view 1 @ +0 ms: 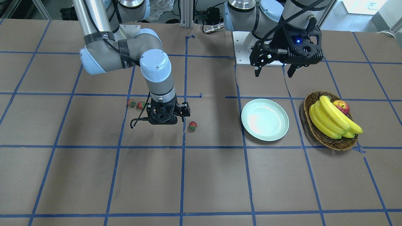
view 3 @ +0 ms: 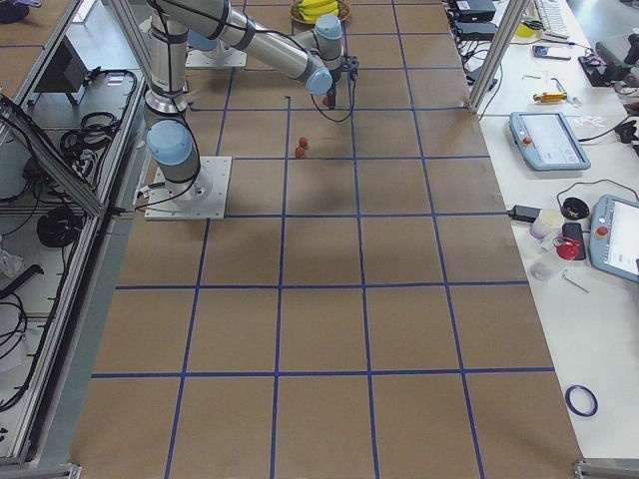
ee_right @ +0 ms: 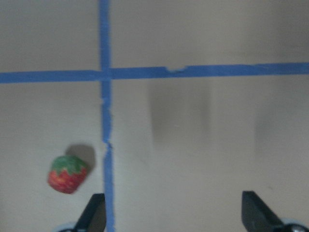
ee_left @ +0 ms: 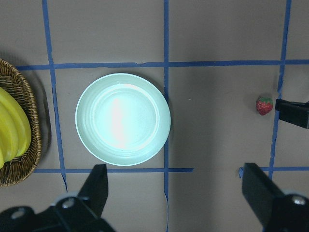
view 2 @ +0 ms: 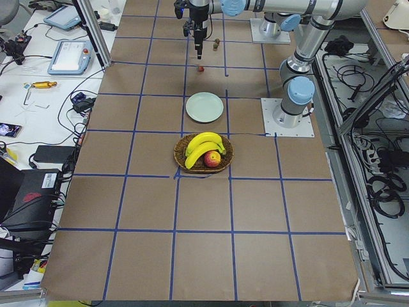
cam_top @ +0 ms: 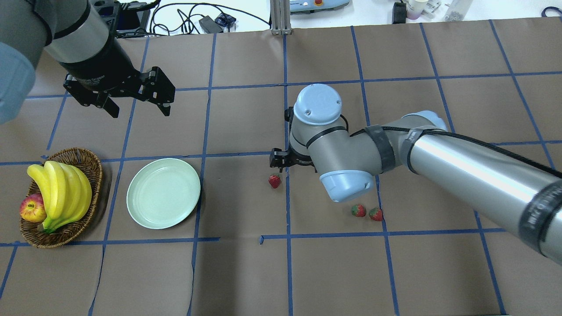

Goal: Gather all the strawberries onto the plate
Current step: 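Carry the strawberry toward the plate and release it on the table, then move the right gripper back and grasp a second strawberry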

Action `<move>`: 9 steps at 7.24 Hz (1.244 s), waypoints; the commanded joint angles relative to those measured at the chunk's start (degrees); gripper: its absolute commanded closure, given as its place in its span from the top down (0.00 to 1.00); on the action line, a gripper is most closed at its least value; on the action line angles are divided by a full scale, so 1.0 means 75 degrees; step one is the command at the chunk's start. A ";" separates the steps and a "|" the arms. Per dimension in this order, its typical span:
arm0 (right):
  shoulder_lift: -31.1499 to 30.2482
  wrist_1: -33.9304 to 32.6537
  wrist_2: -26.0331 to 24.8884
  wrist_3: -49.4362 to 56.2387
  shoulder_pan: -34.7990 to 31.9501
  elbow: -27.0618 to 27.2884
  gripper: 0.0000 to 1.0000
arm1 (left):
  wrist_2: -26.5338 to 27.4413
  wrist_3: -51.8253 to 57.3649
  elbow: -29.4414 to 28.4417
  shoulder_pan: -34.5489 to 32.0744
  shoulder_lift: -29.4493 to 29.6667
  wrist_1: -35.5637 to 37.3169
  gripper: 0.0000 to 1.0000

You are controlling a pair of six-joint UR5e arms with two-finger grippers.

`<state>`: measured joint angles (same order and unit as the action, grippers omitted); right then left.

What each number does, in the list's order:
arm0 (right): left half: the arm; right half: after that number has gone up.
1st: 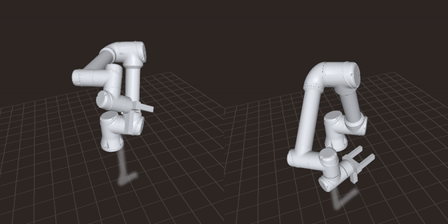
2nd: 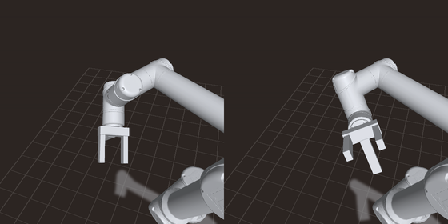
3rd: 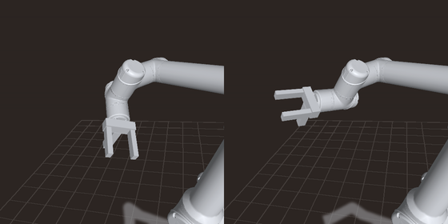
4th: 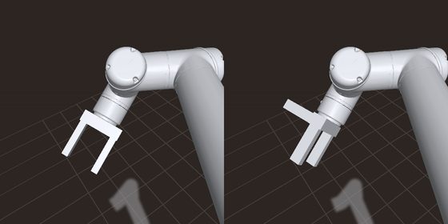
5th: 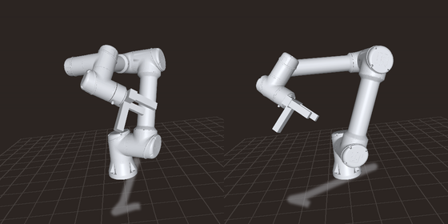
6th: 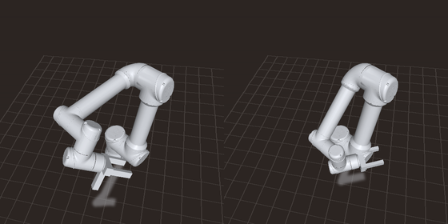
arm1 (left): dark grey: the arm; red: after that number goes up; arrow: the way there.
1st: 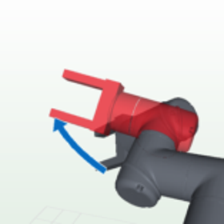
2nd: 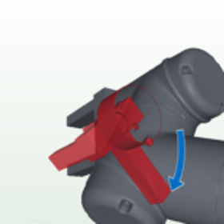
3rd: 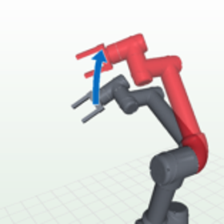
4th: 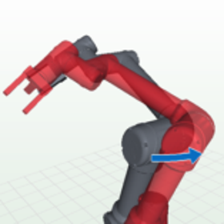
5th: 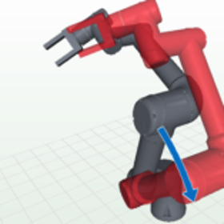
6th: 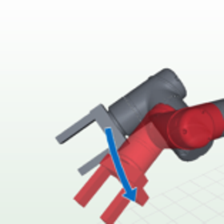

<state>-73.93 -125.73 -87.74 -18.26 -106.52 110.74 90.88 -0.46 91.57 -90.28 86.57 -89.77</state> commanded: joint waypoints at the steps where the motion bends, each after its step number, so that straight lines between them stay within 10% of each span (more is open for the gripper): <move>1: -0.0477 0.1491 -0.0698 0.0314 0.0747 0.0186 1.00 | 0.0000 -0.0009 0.0014 -0.0010 0.0023 -0.0007 1.00; 7: -0.0210 0.0746 -0.0419 0.0267 0.0737 0.1253 0.96 | 0.0000 -0.0033 0.0049 -0.0010 0.0035 -0.0007 1.00; 9: -0.0197 0.0721 -0.0407 0.0244 0.0737 0.1417 0.56 | 0.0000 -0.0056 0.0061 -0.0021 0.0035 0.0005 1.00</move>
<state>-75.55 -120.04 -90.85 -16.34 -100.99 120.42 90.88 -0.75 91.97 -90.38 86.81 -89.80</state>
